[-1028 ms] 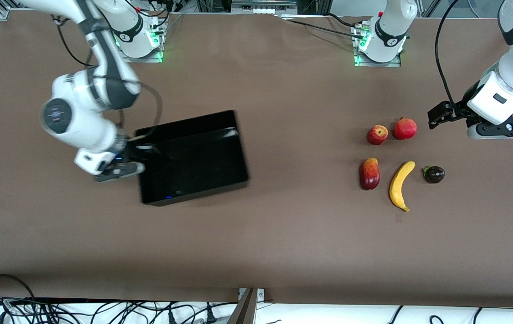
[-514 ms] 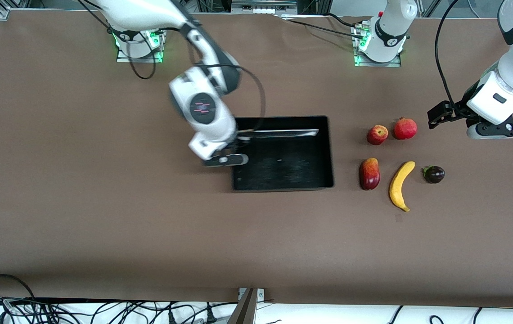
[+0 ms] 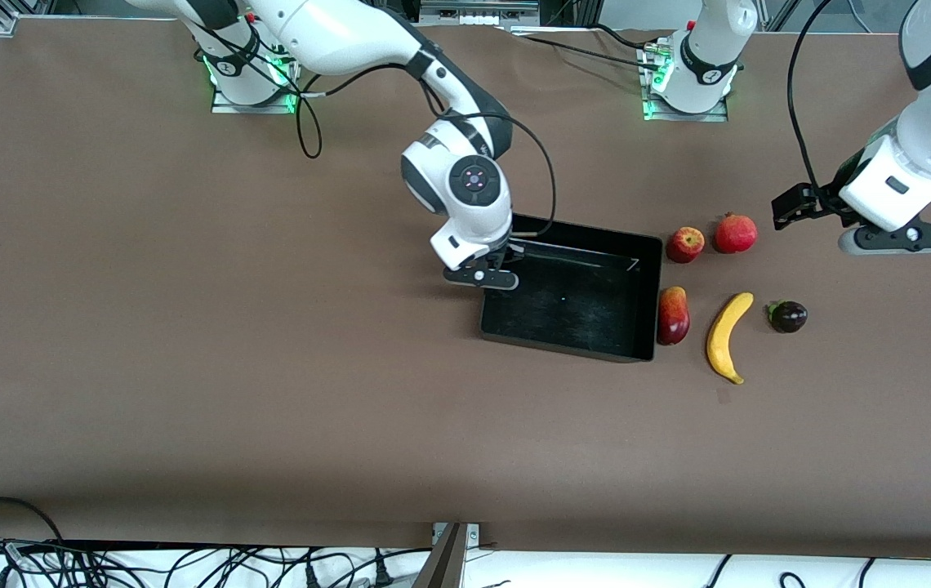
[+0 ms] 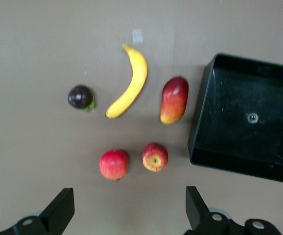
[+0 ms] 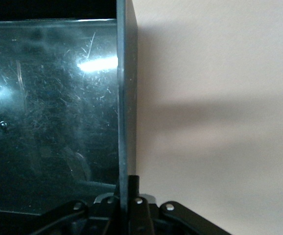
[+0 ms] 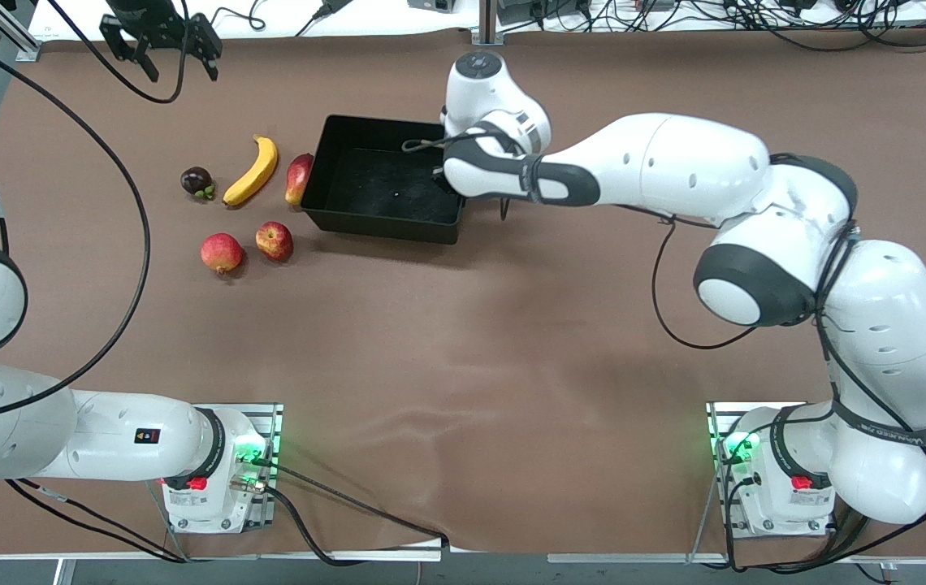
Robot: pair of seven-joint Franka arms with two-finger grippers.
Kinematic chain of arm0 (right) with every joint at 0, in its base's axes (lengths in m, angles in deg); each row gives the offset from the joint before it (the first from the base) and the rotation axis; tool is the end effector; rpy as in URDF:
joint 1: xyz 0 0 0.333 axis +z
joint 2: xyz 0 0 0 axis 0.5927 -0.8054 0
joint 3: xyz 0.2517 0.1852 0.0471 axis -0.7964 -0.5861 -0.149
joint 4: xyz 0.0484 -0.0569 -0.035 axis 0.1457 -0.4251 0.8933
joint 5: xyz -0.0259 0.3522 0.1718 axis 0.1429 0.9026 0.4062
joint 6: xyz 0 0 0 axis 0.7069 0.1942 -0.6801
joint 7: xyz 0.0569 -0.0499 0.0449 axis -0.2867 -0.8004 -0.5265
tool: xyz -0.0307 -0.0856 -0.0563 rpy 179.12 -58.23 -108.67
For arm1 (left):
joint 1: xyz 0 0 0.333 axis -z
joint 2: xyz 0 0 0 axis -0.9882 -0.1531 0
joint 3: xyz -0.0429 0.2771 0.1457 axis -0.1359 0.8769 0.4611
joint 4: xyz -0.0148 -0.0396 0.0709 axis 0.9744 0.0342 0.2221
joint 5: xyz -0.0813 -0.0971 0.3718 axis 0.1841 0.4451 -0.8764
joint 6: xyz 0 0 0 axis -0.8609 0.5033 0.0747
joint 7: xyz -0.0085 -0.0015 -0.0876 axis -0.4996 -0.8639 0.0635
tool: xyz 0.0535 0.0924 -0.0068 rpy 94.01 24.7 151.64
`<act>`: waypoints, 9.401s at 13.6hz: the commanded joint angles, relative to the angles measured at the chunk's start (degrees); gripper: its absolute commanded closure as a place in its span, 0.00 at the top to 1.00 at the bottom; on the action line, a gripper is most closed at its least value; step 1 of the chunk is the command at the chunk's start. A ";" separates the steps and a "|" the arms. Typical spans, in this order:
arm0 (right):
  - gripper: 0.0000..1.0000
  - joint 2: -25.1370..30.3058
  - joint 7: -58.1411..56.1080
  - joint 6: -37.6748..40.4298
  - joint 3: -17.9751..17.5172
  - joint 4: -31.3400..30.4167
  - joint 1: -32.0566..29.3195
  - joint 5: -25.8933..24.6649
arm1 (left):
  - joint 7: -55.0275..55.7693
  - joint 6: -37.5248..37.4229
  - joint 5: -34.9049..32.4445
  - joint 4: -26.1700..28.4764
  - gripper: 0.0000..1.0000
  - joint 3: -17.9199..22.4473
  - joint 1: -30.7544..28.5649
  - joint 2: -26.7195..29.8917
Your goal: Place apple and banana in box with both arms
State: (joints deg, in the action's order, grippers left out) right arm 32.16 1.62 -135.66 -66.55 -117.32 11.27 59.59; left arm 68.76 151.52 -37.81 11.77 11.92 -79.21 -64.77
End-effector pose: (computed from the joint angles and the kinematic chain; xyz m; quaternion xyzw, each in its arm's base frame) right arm 0.4926 0.5738 0.2447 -0.9958 0.0724 0.0306 0.0477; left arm 0.5580 -0.0415 0.5296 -0.9971 -0.0265 0.0689 0.0190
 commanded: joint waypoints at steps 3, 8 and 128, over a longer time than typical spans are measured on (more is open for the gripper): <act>0.00 -2.58 -0.05 -4.20 0.88 2.58 1.78 -1.05 | -0.94 1.23 0.38 4.84 1.00 0.03 -0.93 -4.10; 0.12 -2.41 -2.52 -4.30 0.88 2.49 1.43 -1.59 | -16.15 12.66 0.38 19.87 1.00 -0.67 -0.41 -0.76; 1.00 53.05 -51.65 32.96 -0.44 -21.59 -42.87 -5.28 | -5.08 -0.85 2.66 -2.87 1.00 2.49 1.89 3.29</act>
State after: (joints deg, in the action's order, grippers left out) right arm 85.25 -50.61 -102.94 -66.57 -139.51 -31.28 54.64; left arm 64.51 150.61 -35.07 7.92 15.19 -76.25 -62.44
